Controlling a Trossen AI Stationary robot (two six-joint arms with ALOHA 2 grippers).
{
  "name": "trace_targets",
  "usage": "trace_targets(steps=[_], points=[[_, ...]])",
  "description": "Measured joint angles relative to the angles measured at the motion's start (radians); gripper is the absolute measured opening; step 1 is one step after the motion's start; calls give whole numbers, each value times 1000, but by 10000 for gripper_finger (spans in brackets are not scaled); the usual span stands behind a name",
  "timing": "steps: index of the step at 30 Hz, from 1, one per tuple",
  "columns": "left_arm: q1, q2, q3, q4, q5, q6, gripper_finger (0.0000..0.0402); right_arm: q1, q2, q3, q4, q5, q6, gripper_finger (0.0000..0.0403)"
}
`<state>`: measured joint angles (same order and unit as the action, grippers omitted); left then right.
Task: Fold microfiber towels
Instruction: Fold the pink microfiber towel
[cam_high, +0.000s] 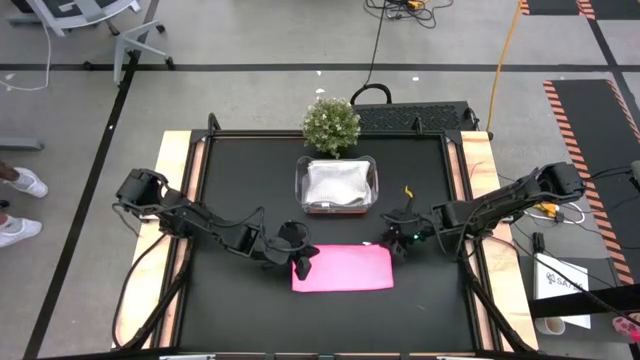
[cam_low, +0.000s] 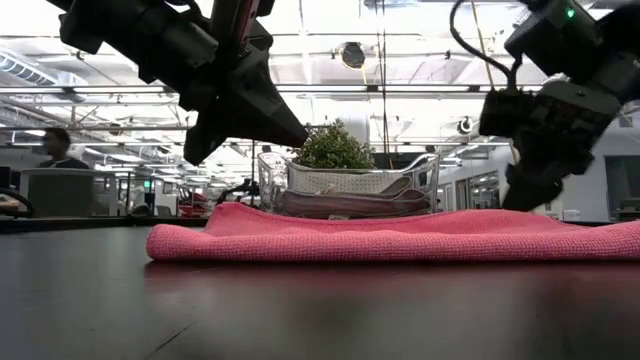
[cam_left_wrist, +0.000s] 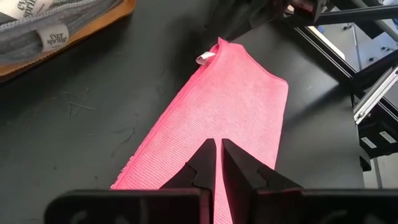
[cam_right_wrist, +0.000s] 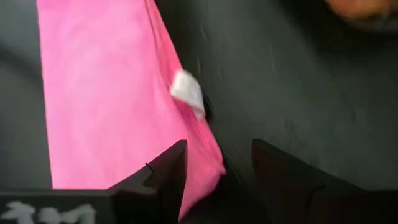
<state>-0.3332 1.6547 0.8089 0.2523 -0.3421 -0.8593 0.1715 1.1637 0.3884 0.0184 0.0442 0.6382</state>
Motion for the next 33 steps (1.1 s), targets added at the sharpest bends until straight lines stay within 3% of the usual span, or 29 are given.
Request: trace_targets(steps=[6,15,26,33], points=[[3,0,0,-4,-9,-11,26,1,0,-68,38,-38,65,174],[16,0,0,-4,-16,-14,26,1,0,-162,251,-68,128,174],[31,0,0,-3,-16,-26,26,67,0,-178,379,-102,186,174],[34,0,0,-3,-16,-32,26,73,47,-177,336,-94,154,174]])
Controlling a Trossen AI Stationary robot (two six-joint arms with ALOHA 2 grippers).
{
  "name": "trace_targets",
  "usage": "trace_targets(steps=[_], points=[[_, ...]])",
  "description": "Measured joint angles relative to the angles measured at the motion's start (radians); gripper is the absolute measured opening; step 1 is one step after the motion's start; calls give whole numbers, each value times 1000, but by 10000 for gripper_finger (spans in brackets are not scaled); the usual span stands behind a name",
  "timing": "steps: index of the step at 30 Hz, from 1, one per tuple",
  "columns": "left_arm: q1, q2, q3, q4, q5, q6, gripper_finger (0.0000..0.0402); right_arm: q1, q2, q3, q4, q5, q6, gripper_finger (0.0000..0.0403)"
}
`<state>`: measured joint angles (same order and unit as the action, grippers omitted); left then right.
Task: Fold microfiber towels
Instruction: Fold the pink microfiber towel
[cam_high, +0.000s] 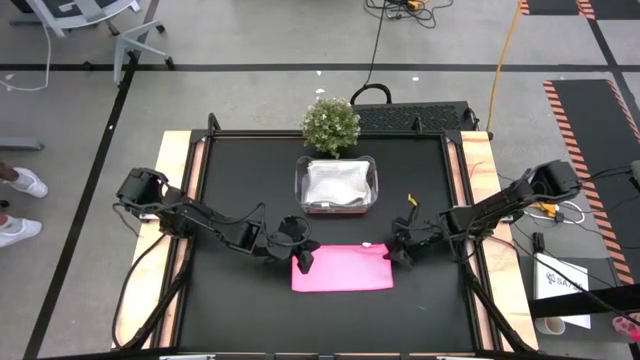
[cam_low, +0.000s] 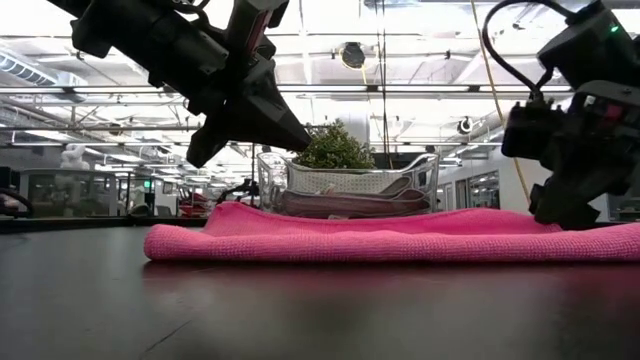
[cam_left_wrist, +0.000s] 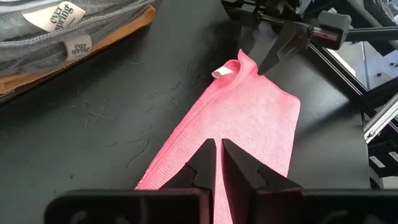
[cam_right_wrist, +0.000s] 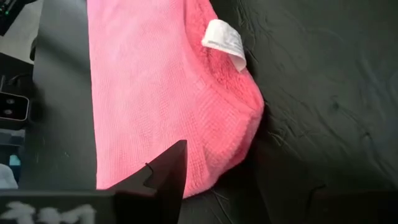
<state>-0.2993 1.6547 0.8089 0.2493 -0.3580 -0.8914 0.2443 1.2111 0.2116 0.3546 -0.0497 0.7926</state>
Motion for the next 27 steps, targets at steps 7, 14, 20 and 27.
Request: trace_targets(steps=[7,14,20,27], points=[[0,0,0,-1,17,-13,26,0,128,2,120,43,-26,174],[-19,0,0,-77,124,-24,26,0,229,3,193,59,-19,168],[-61,0,0,-217,232,-34,26,0,247,2,201,57,5,132],[-108,3,0,-311,290,-33,26,-1,249,1,191,55,29,62]])
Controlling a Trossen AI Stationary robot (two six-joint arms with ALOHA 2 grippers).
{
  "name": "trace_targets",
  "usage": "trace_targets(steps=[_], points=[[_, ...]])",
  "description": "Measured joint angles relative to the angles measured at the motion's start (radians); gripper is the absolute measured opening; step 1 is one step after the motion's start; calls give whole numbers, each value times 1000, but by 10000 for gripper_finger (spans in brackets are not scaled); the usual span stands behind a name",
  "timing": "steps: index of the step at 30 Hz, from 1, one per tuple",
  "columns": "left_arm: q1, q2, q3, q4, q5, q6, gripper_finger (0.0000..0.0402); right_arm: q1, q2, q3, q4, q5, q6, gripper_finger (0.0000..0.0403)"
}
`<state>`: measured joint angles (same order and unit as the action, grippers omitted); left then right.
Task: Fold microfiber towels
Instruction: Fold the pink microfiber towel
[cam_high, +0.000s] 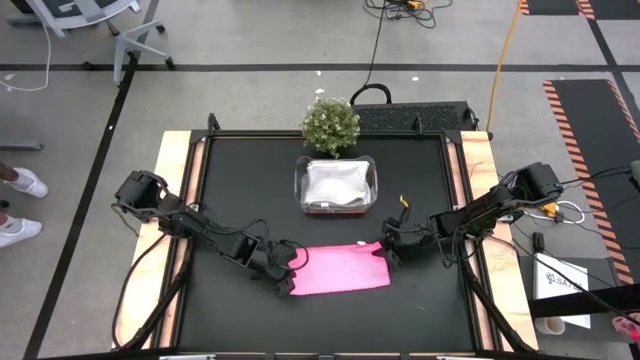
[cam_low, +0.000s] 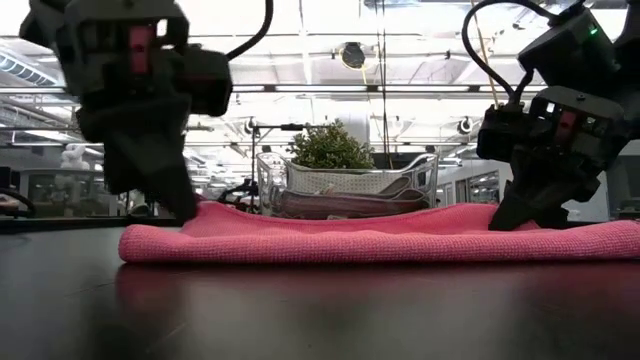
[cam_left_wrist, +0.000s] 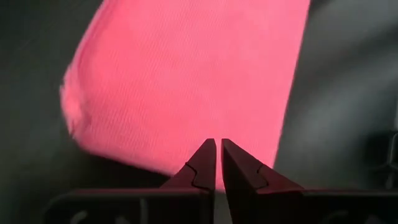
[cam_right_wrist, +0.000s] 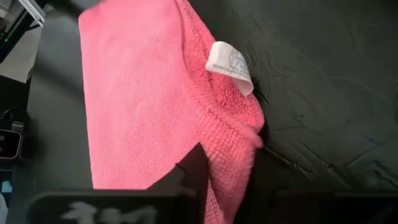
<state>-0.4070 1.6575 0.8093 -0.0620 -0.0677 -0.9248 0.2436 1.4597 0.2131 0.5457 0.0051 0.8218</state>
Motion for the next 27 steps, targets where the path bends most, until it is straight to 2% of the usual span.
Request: trace_targets(steps=[3,7,10,16,22,24,27], points=[[-10,8,0,-36,-9,-7,26,0,0,0,1,-1,3,35],[-11,24,0,-53,-91,-43,26,0,-1,0,5,-1,17,6],[-7,43,1,-45,-121,-76,26,0,-1,-1,11,-1,24,5],[-6,102,5,8,-83,-108,26,0,-2,-1,3,-1,28,2],[0,120,3,65,-88,-100,26,-8,-2,0,-9,5,77,1],[7,120,3,66,-85,-98,26,-12,-9,11,-45,-1,82,1],[14,121,3,68,-85,-95,26,-19,-34,65,-199,-17,88,1]])
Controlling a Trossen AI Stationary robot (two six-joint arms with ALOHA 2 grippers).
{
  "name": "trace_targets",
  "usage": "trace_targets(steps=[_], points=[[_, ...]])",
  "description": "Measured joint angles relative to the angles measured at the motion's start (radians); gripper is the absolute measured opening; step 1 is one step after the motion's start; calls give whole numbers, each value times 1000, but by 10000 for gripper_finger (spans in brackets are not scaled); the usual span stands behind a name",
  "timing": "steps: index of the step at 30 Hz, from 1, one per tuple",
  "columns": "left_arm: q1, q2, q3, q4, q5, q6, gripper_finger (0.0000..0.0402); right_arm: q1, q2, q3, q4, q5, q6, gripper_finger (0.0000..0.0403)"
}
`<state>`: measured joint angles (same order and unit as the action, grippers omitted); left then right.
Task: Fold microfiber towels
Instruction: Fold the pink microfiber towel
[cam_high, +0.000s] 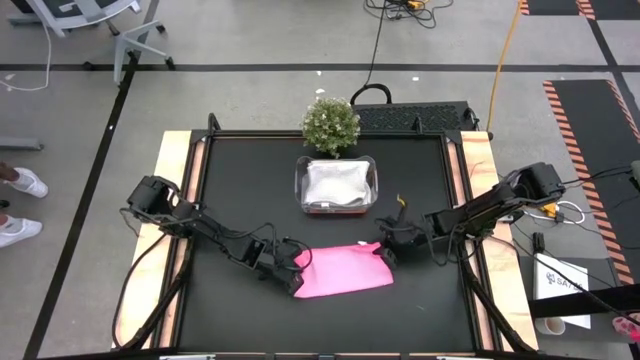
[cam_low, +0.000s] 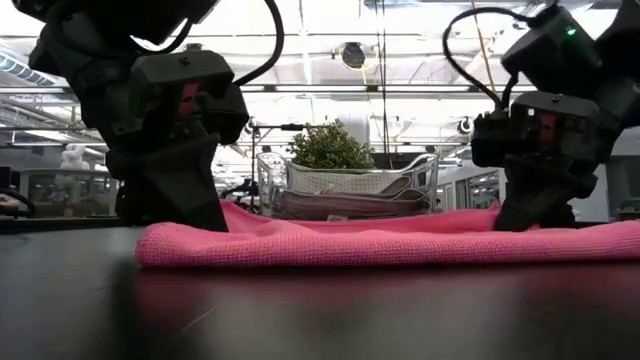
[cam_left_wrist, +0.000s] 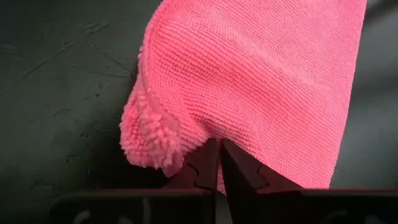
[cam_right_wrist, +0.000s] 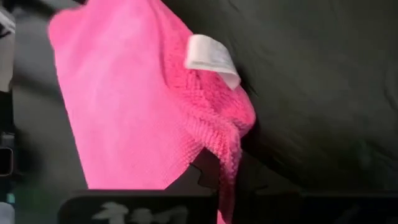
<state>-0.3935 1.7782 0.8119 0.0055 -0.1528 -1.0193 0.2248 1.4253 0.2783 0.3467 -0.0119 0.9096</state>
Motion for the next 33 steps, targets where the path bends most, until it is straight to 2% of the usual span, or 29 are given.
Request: trace_targets(steps=[6,13,18,25,33], points=[[0,1,-1,5,-2,12,26,-3,-92,153,-332,-8,-51,1],[4,1,-2,14,-8,40,26,-21,-157,331,-590,-1,-51,0],[20,3,-3,33,-26,59,26,-43,-158,406,-589,6,-58,0],[55,4,-4,64,-33,94,26,-55,-145,417,-587,8,-42,0],[68,4,-4,69,-32,101,26,-55,-118,417,-706,9,-31,0]])
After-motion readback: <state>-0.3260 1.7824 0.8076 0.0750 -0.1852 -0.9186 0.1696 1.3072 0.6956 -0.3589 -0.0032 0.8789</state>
